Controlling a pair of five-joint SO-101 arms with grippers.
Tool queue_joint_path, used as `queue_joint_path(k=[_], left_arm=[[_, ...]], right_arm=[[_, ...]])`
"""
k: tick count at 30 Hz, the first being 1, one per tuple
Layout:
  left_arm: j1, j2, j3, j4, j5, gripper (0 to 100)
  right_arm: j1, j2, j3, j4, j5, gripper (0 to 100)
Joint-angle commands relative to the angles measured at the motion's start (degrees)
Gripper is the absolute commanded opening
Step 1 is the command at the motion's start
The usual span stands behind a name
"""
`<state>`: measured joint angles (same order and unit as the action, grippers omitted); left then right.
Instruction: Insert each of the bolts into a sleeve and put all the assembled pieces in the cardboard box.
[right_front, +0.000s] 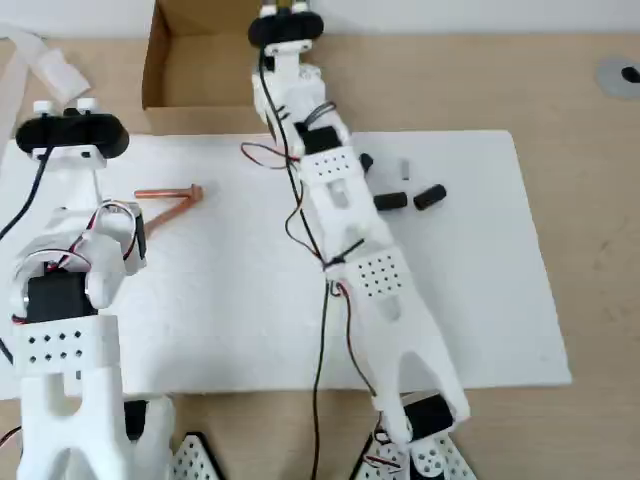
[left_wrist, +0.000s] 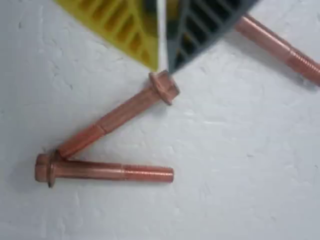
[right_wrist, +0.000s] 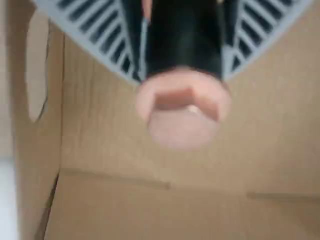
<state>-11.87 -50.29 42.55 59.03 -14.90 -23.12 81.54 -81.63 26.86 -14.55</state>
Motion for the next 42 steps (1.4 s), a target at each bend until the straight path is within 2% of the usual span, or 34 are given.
queue_joint_path(k=[1, 5, 9, 12, 15, 18, 20, 25, 29, 31, 37, 42], left_arm=[[-0.44, 0.22, -0.97, -0.18, -0.44, 0], [-0.44, 0.66, 2.11, -1.58, -0.35, 3], [-0.88, 0.66, 5.98, -3.96, -0.09, 10], [-1.05, 0.66, 6.15, -3.87, 0.35, 10], [-3.25, 0.92, 4.75, -2.46, 2.99, 11], [-6.07, 3.3, 2.11, 2.2, -0.35, 11], [-8.18, 5.93, 0.44, 4.75, -8.26, 11], [-10.64, 10.86, -0.26, 7.82, -42.29, 10], [-13.1, 13.41, -0.79, 7.3, -68.84, 10], [-14.86, 14.81, -1.32, 7.03, -78.86, 10], [-17.76, 23.69, -11.69, 7.38, -88.97, 11], [-18.55, 35.82, -18.81, 7.65, -94.15, 11]], right_arm=[[1.1, -0.57, -6.37, 2.02, 1.76, 4.3], [0.13, -0.4, -6.64, 8.7, 8.35, 19.0], [-0.48, -0.92, -7.08, 11.34, 9.93, 26.9], [-0.48, -0.84, -10.15, 12.48, 9.32, 27.8], [-0.48, -1.1, -14.46, 18.81, 8.09, 27.8], [-0.13, -5.76, -13.93, 27.78, 6.51, 27.8], [-0.22, -9.89, -13.76, 35.96, 5.8, 27.8], [-1.54, -19.65, -13.76, 54.42, 6.07, 28.1], [-1.63, -25.63, -13.76, 62.77, 6.07, 28.1], [-1.36, -27.56, -13.76, 65.76, 6.07, 28.1], [0.57, -30.29, -13.76, 74.64, 6.15, 28.1], [2.95, -30.46, -13.76, 75.25, 6.15, 28.1]])
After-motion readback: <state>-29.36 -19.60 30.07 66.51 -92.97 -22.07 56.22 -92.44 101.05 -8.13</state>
